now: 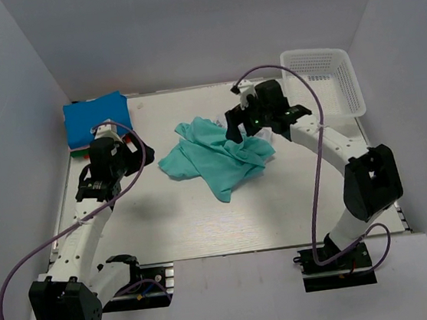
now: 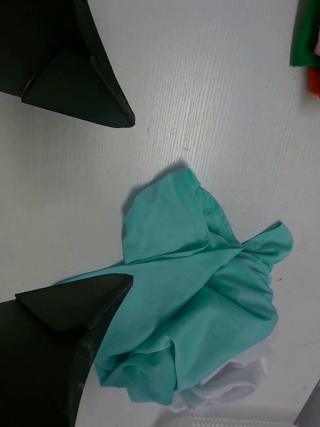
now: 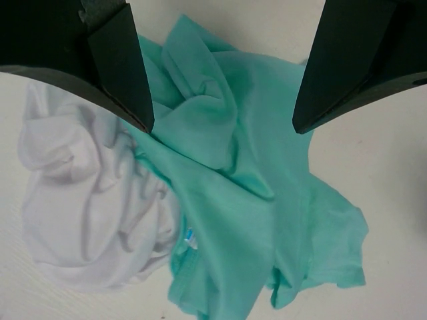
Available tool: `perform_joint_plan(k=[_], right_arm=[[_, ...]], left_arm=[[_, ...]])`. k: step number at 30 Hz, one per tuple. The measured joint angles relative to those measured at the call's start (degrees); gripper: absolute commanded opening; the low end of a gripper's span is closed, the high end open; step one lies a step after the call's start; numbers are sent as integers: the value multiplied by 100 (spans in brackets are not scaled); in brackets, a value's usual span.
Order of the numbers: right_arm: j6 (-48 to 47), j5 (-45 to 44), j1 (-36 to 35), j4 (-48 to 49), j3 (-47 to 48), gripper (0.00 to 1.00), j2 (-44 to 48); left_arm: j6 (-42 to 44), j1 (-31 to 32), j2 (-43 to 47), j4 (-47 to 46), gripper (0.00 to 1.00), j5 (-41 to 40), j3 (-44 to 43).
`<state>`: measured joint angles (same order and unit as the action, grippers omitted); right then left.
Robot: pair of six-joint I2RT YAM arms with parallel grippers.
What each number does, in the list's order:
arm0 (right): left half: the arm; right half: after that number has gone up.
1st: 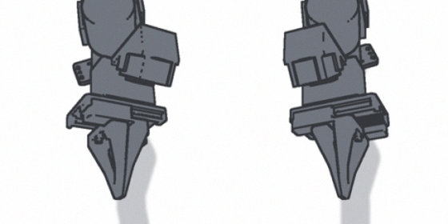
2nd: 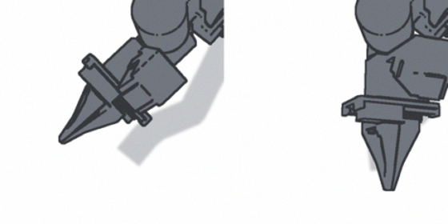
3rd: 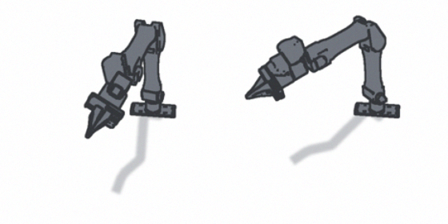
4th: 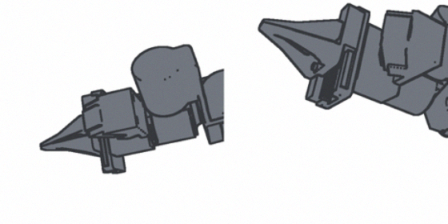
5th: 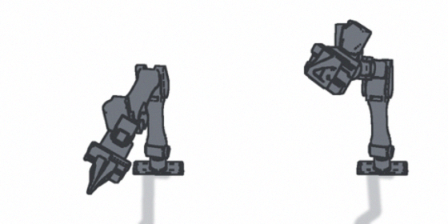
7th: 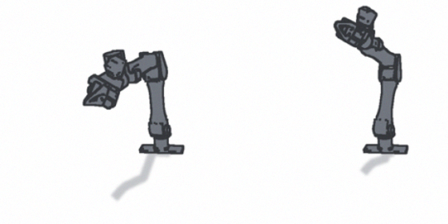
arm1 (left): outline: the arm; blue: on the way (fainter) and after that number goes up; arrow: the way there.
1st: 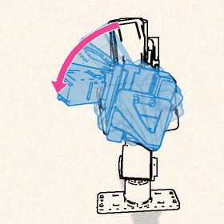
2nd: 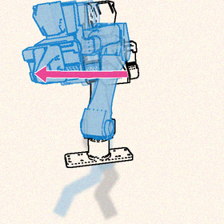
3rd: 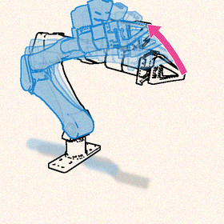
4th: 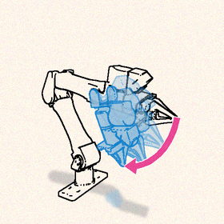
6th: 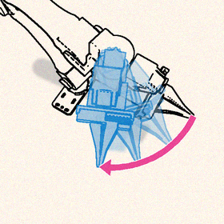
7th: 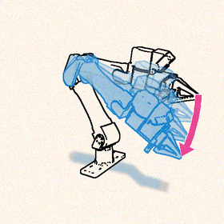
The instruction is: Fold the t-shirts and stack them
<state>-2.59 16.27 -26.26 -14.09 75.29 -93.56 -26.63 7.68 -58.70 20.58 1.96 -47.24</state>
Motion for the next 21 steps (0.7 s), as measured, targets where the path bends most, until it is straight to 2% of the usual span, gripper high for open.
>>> perform_joint_plan(k=[5,14,15,16,17,18,19,21], right_arm=[[-170,-496,-610,-188,219,90,-448],[-138,-1241,-1167,-243,660,90,-1766],[-138,-1366,-1217,-243,697,86,-1882],[-138,-1543,-1274,-260,745,53,-2013],[-173,-1696,-1322,-273,798,30,-2107],[-173,-1838,-1370,-260,837,12,-2186],[-149,-1965,-1403,-254,841,0,-2212],[-57,-2179,-1475,-236,833,0,-2208]], left_arm=[[-42,0,-15,28,100,-4,105],[-87,0,-33,92,100,-109,179],[-90,0,-37,98,100,-114,179],[-90,0,-37,103,100,-114,179],[-90,0,-37,109,100,-116,179],[-90,0,-37,109,100,-116,179],[-90,0,-37,116,100,-118,179],[-90,0,-37,131,100,-129,179]])
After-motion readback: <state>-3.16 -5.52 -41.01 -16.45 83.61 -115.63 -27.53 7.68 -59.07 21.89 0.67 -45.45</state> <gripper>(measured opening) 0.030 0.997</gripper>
